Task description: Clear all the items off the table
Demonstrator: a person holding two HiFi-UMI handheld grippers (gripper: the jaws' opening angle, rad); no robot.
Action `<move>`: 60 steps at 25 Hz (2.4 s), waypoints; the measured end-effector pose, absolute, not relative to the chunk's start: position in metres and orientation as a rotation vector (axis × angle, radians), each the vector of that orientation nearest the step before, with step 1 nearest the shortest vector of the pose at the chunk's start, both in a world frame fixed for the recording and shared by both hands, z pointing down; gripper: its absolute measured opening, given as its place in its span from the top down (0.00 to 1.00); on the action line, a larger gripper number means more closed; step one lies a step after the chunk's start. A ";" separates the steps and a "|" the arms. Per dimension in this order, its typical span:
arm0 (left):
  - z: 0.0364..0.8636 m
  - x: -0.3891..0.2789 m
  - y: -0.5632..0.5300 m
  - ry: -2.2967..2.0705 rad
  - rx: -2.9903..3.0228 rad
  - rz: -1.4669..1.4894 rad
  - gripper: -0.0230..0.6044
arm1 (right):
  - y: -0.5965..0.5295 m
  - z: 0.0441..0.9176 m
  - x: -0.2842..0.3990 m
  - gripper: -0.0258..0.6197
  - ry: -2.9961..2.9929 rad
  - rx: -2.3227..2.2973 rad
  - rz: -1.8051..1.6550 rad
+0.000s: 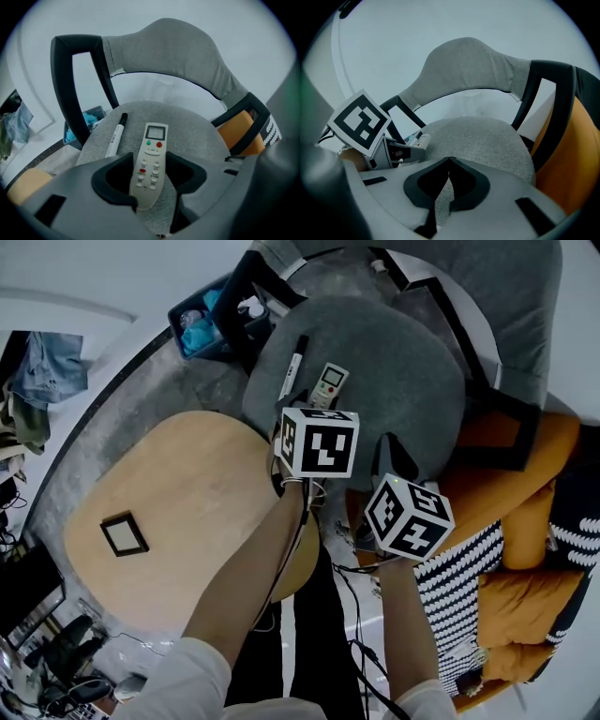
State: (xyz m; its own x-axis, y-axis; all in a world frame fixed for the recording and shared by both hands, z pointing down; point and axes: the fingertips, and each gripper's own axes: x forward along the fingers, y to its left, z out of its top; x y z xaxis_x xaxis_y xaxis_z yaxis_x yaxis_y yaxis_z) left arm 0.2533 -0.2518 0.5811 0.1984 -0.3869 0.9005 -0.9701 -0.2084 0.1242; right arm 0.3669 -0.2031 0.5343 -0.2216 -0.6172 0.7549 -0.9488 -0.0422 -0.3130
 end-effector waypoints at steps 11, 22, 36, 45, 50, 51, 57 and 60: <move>0.598 0.259 -0.258 -1.317 1.712 0.998 0.61 | -0.196 0.545 0.381 0.92 -1.832 1.656 1.194; 0.582 0.261 -0.251 -1.288 1.745 0.887 0.61 | -0.193 0.538 0.375 0.92 -1.842 1.646 1.189; 0.532 0.217 -0.204 -1.341 1.770 0.746 0.64 | -0.174 0.515 0.340 0.92 -1.884 1.612 1.148; 0.493 0.133 -0.128 -1.411 1.628 0.566 0.83 | -0.133 0.489 0.266 0.92 -1.963 1.478 1.128; 0.476 0.074 -0.063 -1.483 1.489 0.454 0.94 | -0.095 0.472 0.209 0.92 -2.016 1.357 1.154; 0.475 0.062 -0.049 -1.500 1.457 0.435 0.95 | -0.086 0.470 0.198 0.92 -2.023 1.331 1.163; 0.492 -0.008 0.039 -1.586 1.263 0.401 0.95 | -0.038 0.479 0.121 0.92 -2.033 1.130 1.132; 0.504 -0.041 0.065 -1.618 1.185 0.354 0.95 | -0.024 0.484 0.081 0.92 -2.062 1.019 1.064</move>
